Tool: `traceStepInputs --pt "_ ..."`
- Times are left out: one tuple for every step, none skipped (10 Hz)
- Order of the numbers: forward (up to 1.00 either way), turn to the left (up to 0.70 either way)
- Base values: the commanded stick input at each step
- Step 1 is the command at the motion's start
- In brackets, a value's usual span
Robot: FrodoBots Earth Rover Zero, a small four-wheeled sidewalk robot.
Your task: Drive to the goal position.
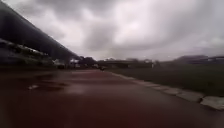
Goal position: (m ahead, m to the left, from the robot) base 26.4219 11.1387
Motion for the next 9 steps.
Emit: traceStepInputs --pt "0.0 0.0" --pt "0.0 0.0" --pt "0.0 0.0" --pt "0.0 0.0" --pt "0.14 0.0" --pt "0.42 0.0" --pt "0.5 0.0" --pt "0.5 0.0" --pt "0.5 0.0"
